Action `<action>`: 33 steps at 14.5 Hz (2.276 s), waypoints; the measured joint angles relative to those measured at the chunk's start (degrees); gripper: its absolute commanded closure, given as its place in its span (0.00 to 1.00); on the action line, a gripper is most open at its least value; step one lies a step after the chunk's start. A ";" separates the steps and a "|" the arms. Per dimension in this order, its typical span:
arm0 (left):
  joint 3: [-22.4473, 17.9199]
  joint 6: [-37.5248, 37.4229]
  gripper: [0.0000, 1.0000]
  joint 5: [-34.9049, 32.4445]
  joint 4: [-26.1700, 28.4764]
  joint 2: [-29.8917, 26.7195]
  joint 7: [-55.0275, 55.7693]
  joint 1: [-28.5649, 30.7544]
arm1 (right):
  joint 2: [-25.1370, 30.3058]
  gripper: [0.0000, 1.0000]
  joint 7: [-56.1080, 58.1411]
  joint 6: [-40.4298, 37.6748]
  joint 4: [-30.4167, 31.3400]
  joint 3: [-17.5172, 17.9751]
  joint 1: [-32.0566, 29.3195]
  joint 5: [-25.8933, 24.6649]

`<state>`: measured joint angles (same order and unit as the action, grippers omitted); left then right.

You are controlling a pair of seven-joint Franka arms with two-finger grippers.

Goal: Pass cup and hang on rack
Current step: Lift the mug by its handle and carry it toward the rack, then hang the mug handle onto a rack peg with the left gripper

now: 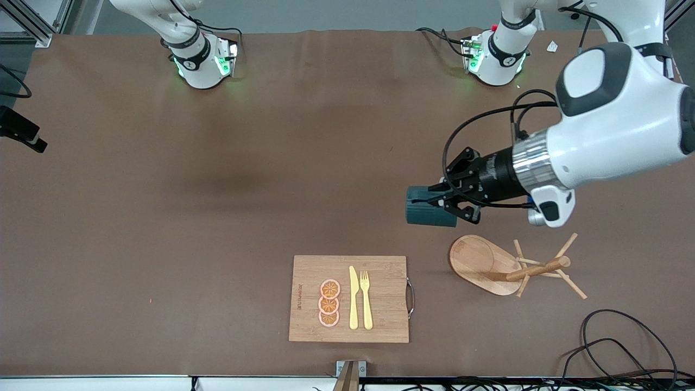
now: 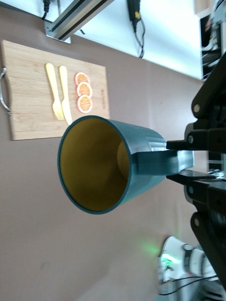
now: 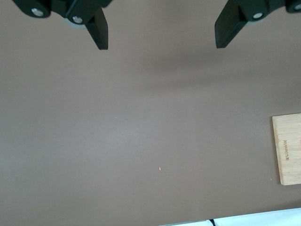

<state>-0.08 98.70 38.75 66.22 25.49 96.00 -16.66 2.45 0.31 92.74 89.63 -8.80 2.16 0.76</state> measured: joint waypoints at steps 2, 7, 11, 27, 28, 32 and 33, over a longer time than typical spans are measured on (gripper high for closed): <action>-0.06 -0.09 1.00 6.07 0.11 0.00 -2.51 2.39 | 0.00 0.00 0.00 -0.03 0.01 0.04 0.21 0.00; -0.11 -5.18 1.00 18.00 1.22 0.56 -8.61 10.24 | 0.00 0.00 0.00 -1.25 0.03 0.04 0.34 0.00; -0.09 -6.24 1.00 24.89 1.82 3.34 -9.36 12.40 | 0.00 0.00 0.00 -1.29 0.03 0.04 0.36 0.00; -1.20 -8.56 0.99 28.61 1.91 11.44 -23.71 20.47 | 0.00 0.00 0.00 -1.31 0.03 0.06 0.64 0.00; -1.23 -8.56 0.99 27.21 1.91 11.45 -25.60 20.47 | 0.00 0.00 0.00 -1.32 0.03 0.06 0.64 0.00; -1.24 -8.56 0.99 23.67 1.92 11.91 -31.20 20.46 | 0.00 0.00 0.00 -1.32 0.03 0.06 0.64 0.00; -1.27 -8.56 0.99 23.25 1.92 12.06 -32.30 20.46 | 0.00 0.00 0.00 -1.32 0.03 0.06 0.64 0.00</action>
<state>-1.35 90.14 61.99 68.14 37.55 63.70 3.81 2.44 0.31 91.42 89.66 -8.74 2.79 0.76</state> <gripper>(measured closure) 0.793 0.000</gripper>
